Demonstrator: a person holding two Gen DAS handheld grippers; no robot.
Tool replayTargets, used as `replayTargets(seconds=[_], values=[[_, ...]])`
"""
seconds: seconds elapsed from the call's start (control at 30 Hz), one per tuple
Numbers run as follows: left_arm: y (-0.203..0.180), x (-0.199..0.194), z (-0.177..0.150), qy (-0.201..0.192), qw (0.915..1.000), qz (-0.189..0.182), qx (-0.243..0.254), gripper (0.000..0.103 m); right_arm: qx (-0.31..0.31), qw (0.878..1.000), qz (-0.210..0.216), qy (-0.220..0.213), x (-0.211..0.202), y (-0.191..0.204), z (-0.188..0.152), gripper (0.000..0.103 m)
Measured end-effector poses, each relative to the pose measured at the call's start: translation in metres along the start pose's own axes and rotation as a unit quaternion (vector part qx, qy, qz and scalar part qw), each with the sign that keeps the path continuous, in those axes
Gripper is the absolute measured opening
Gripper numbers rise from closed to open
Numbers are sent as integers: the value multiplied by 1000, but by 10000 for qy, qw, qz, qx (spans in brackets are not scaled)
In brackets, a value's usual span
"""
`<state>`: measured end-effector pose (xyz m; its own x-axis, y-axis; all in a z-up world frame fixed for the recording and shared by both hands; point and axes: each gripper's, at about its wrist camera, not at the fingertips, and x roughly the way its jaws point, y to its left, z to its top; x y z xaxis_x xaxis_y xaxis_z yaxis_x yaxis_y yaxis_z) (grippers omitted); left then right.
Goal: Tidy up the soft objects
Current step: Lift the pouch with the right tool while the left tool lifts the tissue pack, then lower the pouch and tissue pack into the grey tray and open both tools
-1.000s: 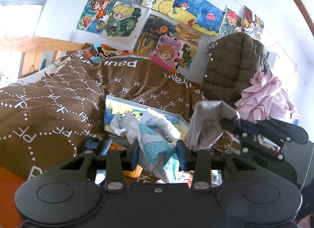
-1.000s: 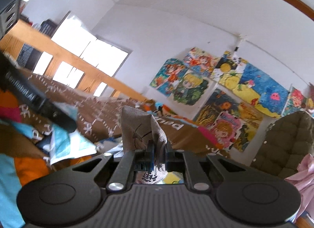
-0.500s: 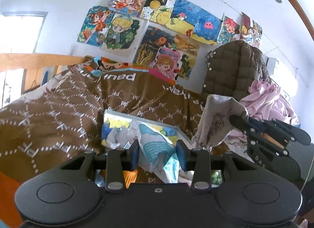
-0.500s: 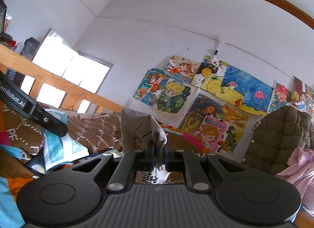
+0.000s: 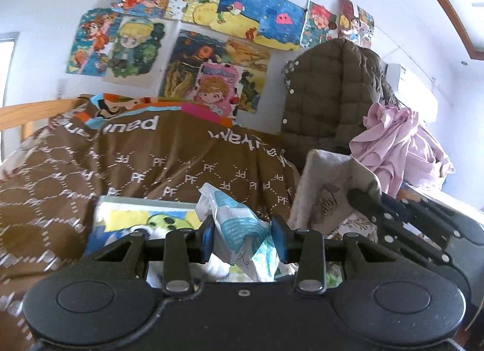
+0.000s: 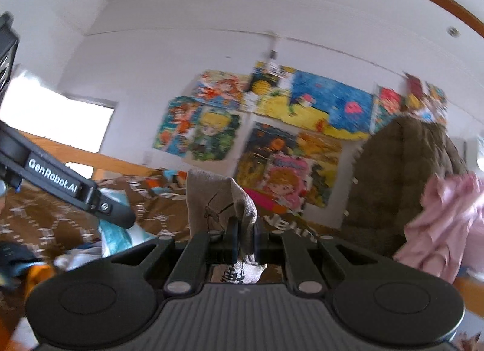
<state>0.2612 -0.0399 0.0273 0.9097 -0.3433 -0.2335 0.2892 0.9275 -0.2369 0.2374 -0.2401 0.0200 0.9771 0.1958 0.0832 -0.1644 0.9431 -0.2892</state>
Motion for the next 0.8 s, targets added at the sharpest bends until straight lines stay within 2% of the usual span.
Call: replayTargets(seconds=[0.17,0.37,0.53,0.8], values=[[4,64,12,150,9999,-21,-35,41,247,9990,-326,158,43,-23,-18,11],[10,139,13,412,9990,26,-183,41,582,9967,-276,493,74,-35,-41,11],[15,184,2,806,9963,174,-242,41,801,9927,-35,900,93,-36,-52,11],[32,208,-13,1352,9895,359,-376,41,1344,9730,530,1798,121,-34,-67,12]])
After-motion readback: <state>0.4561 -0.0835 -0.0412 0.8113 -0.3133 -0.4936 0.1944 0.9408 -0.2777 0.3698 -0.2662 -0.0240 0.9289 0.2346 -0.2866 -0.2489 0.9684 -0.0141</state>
